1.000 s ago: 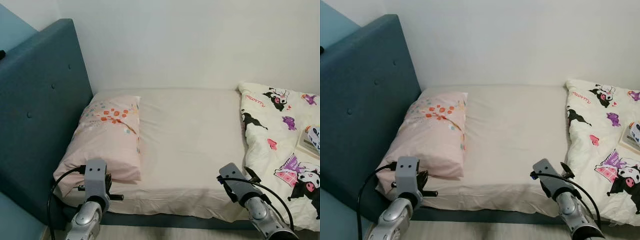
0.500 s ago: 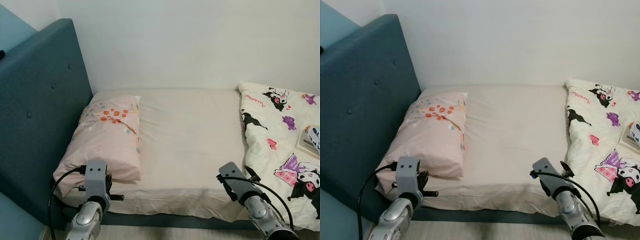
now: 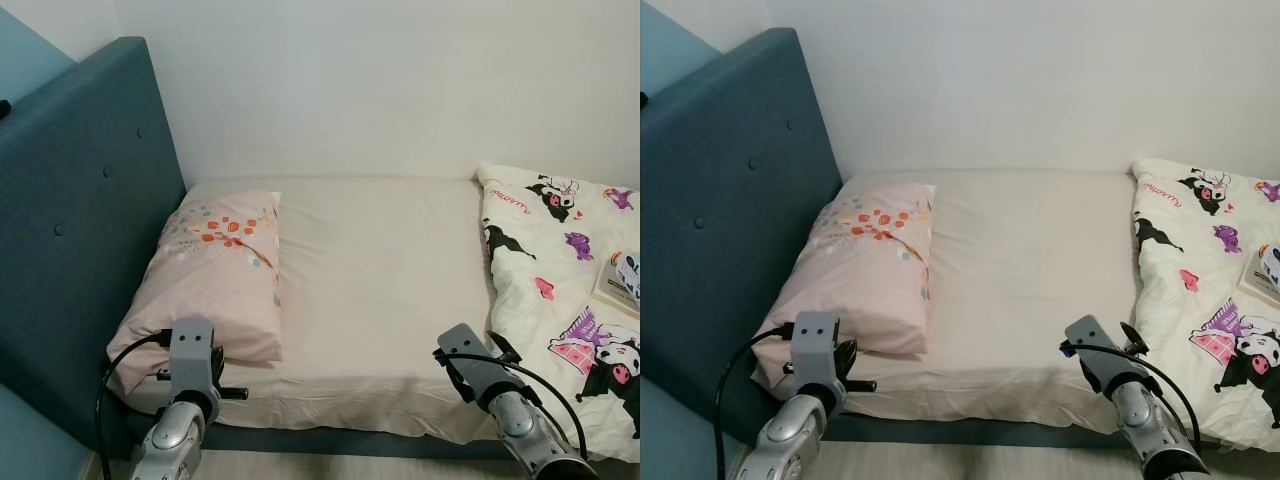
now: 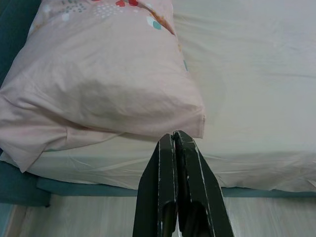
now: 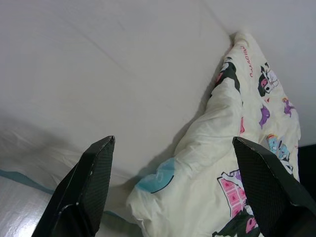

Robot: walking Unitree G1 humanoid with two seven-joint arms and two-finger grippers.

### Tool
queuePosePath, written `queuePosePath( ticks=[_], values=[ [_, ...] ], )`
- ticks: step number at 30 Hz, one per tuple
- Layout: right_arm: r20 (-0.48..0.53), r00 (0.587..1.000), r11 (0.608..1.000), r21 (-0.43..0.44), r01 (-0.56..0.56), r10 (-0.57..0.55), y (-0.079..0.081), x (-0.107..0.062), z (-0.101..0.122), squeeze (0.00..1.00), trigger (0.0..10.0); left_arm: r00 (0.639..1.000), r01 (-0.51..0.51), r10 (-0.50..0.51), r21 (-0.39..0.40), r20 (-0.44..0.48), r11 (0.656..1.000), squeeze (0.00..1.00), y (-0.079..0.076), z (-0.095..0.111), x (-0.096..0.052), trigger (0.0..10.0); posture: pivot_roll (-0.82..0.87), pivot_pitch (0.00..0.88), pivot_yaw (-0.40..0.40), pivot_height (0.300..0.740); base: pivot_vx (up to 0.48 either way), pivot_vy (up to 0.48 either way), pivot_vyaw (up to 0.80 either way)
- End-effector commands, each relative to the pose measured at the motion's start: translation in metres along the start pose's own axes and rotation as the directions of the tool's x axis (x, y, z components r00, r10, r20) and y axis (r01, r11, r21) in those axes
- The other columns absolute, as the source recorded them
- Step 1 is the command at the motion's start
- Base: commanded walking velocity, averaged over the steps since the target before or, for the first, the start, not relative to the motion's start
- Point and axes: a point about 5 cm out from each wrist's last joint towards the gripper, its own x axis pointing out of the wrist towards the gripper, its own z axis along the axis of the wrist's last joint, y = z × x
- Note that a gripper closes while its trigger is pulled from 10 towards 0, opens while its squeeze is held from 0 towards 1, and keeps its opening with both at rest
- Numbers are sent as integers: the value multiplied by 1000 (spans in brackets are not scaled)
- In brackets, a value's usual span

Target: Clean up the room

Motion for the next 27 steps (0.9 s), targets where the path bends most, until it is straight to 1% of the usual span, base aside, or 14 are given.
queuePosePath(
  ticks=[1,20,27],
  values=[
    [-23,1000,1000,2,-8,8,0,-2,-6,0,10000,1000,-2,2,-8,-23,1000,0,-1,-5,-3,10000,20,123,-4,740,0,0,0],
    [-24,1000,1000,2,-9,9,0,0,-4,0,10000,1000,-2,1,-4,-25,1000,0,0,-5,-3,10000,19,122,-3,740,0,0,0],
    [-25,1000,1000,2,-9,9,1,1,-2,0,10000,1000,6,-6,-2,-28,1000,0,-2,-6,-3,10000,15,118,-1,740,0,0,0]
  ],
)
